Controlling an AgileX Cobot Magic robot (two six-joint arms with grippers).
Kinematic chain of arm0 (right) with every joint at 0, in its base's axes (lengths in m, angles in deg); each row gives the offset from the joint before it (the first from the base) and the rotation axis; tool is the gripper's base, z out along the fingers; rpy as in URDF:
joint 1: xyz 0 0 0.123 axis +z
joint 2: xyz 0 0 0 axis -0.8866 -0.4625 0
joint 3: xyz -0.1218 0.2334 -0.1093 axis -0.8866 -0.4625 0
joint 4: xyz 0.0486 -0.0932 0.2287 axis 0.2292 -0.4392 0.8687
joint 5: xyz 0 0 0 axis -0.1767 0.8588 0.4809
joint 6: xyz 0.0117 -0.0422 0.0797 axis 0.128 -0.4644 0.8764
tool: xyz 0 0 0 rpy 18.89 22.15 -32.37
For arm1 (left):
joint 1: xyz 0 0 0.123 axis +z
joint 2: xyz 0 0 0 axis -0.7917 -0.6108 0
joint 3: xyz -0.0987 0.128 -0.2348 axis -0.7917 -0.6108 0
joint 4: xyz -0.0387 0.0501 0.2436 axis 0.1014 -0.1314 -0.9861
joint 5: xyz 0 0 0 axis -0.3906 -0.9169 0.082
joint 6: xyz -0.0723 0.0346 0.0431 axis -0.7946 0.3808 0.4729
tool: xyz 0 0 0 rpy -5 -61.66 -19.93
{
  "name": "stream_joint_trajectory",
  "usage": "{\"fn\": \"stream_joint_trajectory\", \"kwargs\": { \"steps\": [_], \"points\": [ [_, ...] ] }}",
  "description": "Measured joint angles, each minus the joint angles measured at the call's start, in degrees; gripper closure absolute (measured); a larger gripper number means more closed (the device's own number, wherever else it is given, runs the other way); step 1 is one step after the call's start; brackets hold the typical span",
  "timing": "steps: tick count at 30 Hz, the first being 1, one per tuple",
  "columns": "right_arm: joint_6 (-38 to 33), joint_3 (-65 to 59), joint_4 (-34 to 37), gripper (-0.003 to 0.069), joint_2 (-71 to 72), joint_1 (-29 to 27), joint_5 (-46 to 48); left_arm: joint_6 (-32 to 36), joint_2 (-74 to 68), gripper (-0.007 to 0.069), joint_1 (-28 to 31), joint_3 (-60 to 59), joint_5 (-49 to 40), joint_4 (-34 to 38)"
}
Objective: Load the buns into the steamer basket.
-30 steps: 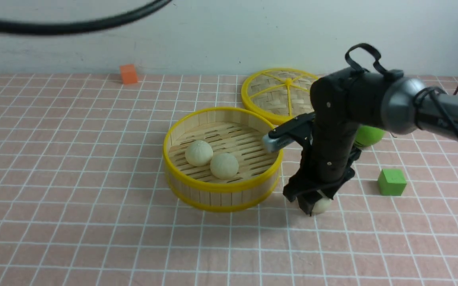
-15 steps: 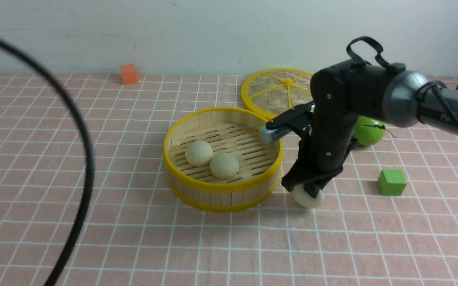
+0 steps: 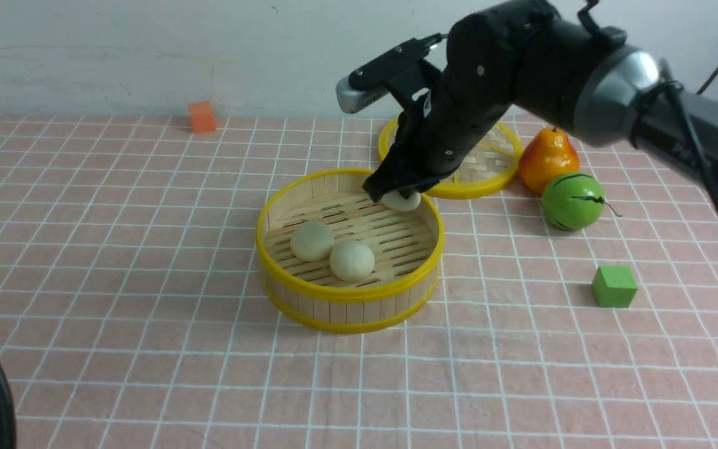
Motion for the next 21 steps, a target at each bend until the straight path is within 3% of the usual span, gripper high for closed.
{"fn": "stream_joint_trajectory", "kwargs": {
  "steps": [4, 7, 8, 10, 11, 16, 19, 21],
  "points": [
    [0.0, 0.0, -0.82, 0.0608, -4.29, 0.0, -2.48, 0.0, 0.99, 0.0638, 0.0, -2.3, 0.13, 0.0],
    [0.0, 0.0, -0.96, 0.0544, -6.54, 0.0, -3.04, 0.0, 1.8, 0.0638, 0.0, -4.42, 0.13, 0.0],
    [0.0, 0.0, -0.96, 0.048, -7.26, 0.0, -3.04, 0.0, 2.29, 0.0638, 0.0, -5.53, 0.21, 0.0],
    [0.06, 0.0, -0.96, 0.0431, -7.32, 0.0, -3.17, 0.0, 2.57, 0.0638, 0.0, -6.1, 0.39, 0.0],
    [0.88, 0.0, -1.09, 0.0336, -7.19, 0.0, -3.41, 0.0, 3.38, 0.0638, 0.0, -7.35, 1.4, 0.0],
    [1.99, 0.77, -1.15, 0.0121, -5.58, 0.0, -2.07, -0.18, 6.16, 0.0638, 0.0, -12.55, 5.9, -0.04],
    [2.16, 2.34, -0.6, 0.0047, -2.66, 0.0, 1.26, -1.82, 9.47, 0.0638, 0.0, -16.37, 8.47, 0.01],
    [2.16, 3.5, -0.01, 0.0036, -0.12, 0.0, 3.69, -3.51, 12.55, 0.0638, 0.0, -18.27, 10.19, 0.01]
  ]
}}
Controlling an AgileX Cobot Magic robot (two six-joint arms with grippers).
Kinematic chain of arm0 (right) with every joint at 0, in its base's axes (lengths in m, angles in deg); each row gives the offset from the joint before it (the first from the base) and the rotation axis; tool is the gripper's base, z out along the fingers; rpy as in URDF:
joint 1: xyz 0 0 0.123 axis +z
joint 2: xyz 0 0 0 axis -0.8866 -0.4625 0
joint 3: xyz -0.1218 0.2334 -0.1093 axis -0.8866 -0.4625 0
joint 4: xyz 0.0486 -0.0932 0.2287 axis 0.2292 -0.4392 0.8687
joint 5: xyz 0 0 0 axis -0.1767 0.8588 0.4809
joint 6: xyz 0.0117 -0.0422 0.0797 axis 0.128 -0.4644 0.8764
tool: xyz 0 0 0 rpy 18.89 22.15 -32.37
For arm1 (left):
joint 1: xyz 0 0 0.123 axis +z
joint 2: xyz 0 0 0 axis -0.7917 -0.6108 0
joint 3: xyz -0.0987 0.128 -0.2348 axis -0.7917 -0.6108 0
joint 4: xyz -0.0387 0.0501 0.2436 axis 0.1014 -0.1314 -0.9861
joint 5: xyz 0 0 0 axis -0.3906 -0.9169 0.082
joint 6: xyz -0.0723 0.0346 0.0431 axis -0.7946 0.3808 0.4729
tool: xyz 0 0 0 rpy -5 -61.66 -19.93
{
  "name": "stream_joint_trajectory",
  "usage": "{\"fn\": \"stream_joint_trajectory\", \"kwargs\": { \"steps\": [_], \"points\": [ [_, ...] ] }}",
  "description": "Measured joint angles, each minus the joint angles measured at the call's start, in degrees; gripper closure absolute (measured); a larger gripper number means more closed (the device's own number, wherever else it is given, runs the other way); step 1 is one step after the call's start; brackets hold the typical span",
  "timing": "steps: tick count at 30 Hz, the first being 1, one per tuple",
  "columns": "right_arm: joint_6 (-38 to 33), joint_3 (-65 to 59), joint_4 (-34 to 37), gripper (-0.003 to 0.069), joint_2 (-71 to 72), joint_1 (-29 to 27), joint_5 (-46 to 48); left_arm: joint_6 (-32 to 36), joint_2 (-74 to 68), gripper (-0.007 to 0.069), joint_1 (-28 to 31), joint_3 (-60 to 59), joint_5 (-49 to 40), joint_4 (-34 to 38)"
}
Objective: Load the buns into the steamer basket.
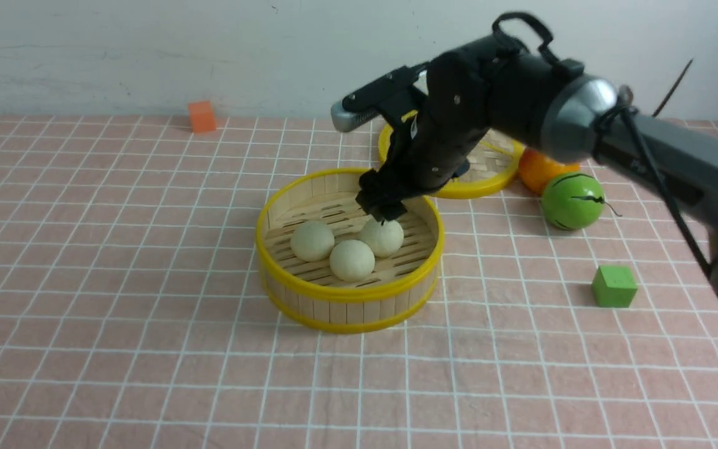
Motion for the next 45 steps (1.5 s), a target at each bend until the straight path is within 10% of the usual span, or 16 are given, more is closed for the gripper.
{"fn": "stream_joint_trajectory", "kwargs": {
  "steps": [5, 19, 33, 45],
  "points": [
    [0.0, 1.02, 1.69, 0.0094, 7.67, 0.0, 4.87, -2.62, 7.25, 0.0638, 0.0, -2.89, 4.86, 0.0],
    [-5.45, -8.83, 9.71, 0.0662, 28.94, 0.0, 14.44, -2.96, 10.83, 0.0638, 0.0, -3.68, 7.01, 0.0],
    [-5.8, -50.02, 10.43, 0.0673, 63.48, 0.0, -17.28, -2.96, 10.83, 0.0637, 0.0, -3.68, 7.01, 0.0],
    [-5.8, -68.09, 10.47, 0.0669, 79.82, 0.0, -18.42, -2.96, 10.83, 0.0633, 0.0, -3.68, 7.01, 0.0]
  ]
}}
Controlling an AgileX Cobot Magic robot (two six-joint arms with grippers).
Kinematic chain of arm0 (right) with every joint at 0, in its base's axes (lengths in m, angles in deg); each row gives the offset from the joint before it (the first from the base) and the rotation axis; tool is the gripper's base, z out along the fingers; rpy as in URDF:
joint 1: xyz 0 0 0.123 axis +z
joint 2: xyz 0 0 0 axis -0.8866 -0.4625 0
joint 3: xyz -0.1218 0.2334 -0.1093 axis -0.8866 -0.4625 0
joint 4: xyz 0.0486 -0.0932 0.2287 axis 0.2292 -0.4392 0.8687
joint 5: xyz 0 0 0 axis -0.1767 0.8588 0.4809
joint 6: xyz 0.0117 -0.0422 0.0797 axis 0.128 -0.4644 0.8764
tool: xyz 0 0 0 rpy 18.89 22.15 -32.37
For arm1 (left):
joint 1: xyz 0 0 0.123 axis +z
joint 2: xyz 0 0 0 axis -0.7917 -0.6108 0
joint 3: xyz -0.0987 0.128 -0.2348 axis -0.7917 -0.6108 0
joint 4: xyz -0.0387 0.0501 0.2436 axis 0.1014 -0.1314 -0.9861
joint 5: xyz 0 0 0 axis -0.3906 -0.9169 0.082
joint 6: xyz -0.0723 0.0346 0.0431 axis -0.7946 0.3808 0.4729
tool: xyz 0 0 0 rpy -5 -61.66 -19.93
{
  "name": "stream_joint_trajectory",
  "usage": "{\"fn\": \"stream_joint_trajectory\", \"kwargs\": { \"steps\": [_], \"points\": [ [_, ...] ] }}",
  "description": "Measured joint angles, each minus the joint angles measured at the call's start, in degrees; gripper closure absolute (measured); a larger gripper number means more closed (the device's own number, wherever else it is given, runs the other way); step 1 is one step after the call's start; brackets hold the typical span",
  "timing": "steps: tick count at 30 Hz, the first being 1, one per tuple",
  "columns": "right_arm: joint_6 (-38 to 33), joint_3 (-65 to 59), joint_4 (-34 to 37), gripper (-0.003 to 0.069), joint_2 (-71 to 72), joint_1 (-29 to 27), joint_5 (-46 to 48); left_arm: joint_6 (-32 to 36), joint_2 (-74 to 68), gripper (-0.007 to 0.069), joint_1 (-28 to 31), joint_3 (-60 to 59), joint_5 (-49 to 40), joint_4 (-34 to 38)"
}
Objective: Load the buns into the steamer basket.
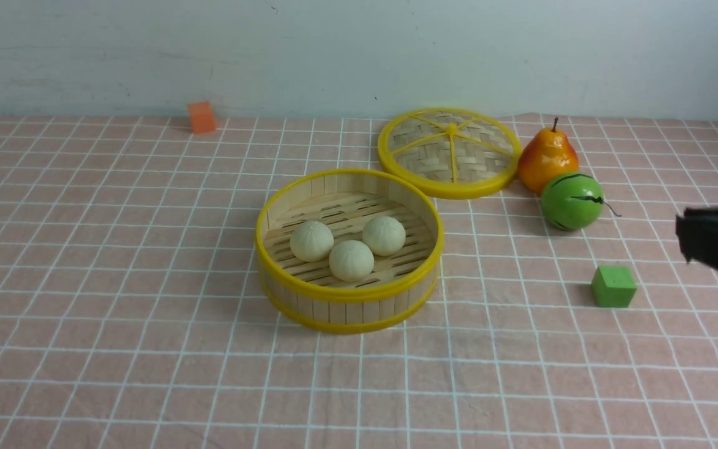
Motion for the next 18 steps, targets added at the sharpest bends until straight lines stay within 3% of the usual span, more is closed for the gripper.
{"fn": "stream_joint_trajectory", "kwargs": {
  "steps": [12, 18],
  "points": [
    [-0.04, -4.6, 2.32, 0.0668, 1.64, 0.0, 2.54, 0.0, 0.0, 0.0622, 0.0, 0.0, 0.0, 0.0],
    [3.45, -8.63, -0.5, 0.068, 2.55, -0.91, -6.95, 0.0, 0.0, 0.0622, 0.0, 0.0, 0.0, 0.0]
  ]
}}
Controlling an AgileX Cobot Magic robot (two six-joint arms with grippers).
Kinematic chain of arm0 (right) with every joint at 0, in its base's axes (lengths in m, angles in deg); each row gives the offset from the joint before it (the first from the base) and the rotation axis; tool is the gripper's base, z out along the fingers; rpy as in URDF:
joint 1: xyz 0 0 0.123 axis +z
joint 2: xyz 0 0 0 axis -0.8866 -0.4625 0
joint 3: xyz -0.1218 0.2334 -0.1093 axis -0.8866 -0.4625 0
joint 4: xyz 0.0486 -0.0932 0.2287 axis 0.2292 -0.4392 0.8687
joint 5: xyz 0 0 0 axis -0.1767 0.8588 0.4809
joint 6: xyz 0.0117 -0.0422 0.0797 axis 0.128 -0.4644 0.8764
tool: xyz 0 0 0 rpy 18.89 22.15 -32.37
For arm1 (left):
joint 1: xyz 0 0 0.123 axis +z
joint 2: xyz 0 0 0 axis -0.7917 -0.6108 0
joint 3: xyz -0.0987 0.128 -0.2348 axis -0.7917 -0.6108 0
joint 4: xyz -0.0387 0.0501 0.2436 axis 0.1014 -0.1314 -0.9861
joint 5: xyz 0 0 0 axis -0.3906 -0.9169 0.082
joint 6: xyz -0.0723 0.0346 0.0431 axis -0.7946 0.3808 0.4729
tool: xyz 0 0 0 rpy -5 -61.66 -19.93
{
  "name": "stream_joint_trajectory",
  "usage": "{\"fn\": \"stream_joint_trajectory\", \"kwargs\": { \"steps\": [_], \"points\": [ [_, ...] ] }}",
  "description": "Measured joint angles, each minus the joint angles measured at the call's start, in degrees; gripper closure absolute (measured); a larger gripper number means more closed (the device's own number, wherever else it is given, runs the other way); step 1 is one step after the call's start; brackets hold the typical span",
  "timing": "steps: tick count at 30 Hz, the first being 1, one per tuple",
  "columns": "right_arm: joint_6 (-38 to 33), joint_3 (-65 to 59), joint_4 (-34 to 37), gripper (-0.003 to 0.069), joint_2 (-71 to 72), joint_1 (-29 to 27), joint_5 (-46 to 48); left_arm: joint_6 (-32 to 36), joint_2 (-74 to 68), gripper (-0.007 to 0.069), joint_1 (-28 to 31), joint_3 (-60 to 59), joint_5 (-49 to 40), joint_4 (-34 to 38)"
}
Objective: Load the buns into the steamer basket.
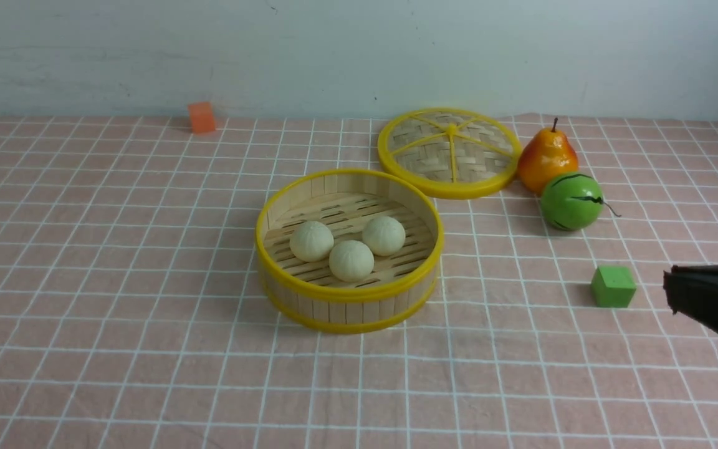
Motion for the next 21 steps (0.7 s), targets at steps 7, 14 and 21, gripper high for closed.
{"fn": "stream_joint_trajectory", "kwargs": {
  "steps": [7, 14, 21],
  "points": [
    [3.83, -20.15, -0.83, 0.068, 12.46, -10.77, -23.28, 0.0, 0.0, 0.0616, 0.0, 0.0, 0.0, 0.0],
    [4.07, -36.35, -1.18, 0.068, 28.33, -23.33, -28.37, 0.0, 0.0, 0.0606, 0.0, 0.0, 0.0, 0.0],
    [4.31, -42.89, -4.44, 0.068, 40.86, -34.85, -21.91, 0.0, 0.0, 0.0603, 0.0, 0.0, 0.0, 0.0]
  ]
}}
